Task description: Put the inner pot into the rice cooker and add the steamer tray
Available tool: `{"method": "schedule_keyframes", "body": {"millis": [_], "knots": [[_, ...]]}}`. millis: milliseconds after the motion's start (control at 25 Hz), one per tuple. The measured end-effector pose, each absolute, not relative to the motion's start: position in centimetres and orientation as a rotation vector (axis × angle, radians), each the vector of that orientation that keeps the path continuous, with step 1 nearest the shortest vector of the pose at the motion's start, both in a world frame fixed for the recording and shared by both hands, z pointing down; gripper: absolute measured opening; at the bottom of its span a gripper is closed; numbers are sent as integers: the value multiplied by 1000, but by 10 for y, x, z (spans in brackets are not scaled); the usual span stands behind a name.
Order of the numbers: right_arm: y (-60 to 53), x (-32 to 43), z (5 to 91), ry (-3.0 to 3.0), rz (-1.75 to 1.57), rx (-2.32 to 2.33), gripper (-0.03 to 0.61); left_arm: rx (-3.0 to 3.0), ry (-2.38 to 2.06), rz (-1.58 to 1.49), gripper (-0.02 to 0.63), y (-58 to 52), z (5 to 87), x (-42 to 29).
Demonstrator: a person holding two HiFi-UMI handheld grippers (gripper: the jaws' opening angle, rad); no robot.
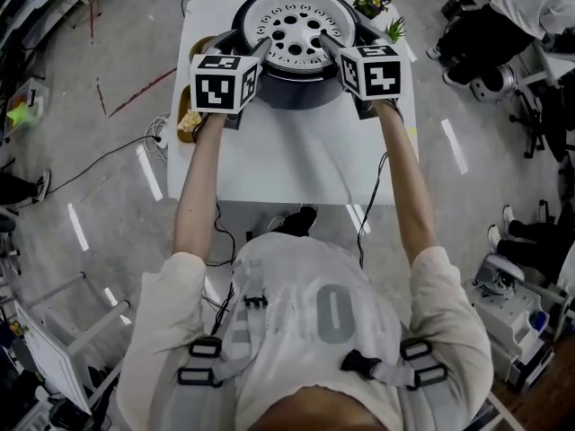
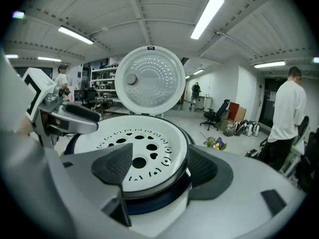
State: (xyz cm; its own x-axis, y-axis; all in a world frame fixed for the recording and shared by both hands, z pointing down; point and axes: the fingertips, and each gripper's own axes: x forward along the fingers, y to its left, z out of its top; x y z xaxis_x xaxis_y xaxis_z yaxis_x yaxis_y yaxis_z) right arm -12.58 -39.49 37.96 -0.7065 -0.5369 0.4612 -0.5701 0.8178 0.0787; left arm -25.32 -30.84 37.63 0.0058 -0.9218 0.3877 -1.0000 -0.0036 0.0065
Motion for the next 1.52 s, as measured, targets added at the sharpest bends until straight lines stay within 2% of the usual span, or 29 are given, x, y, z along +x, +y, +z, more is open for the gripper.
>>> {"method": "schedule_keyframes", "body": {"millis": [40, 160, 480, 760, 840, 960, 1040, 1160, 1200, 1520], "knots": [[-394, -127, 381, -2514, 56, 833, 347, 2004, -1993, 390, 238, -307, 377, -254], [-392, -129, 384, -2502, 0, 849, 356, 2003, -1984, 381, 239, -305, 379, -256], [-393, -133, 374, -2514, -3, 857, 356, 2026, -1998, 385, 239, -306, 373, -259], [-377, -127, 311, -2623, -90, 892, 351, 2117, -2126, 233, 239, -297, 294, -262], [-365, -125, 282, -2679, -132, 920, 317, 2178, -2176, 127, 231, -285, 258, -259], [-338, -117, 240, -2781, -176, 962, 240, 2234, -2291, -73, 118, -256, 209, -251], [-318, -108, 215, -2850, -208, 1003, 160, 2252, -2366, -174, 52, -236, 185, -244], [-288, -88, 186, -2928, -286, 1102, 23, 2290, -2423, -247, 29, -208, 166, -226], [-276, -81, 181, -2944, -309, 1135, 8, 2302, -2435, -255, 25, -198, 164, -219], [-197, -39, 196, -2959, -368, 1304, 8, 2312, -2496, -209, 21, -132, 187, -188]]}}
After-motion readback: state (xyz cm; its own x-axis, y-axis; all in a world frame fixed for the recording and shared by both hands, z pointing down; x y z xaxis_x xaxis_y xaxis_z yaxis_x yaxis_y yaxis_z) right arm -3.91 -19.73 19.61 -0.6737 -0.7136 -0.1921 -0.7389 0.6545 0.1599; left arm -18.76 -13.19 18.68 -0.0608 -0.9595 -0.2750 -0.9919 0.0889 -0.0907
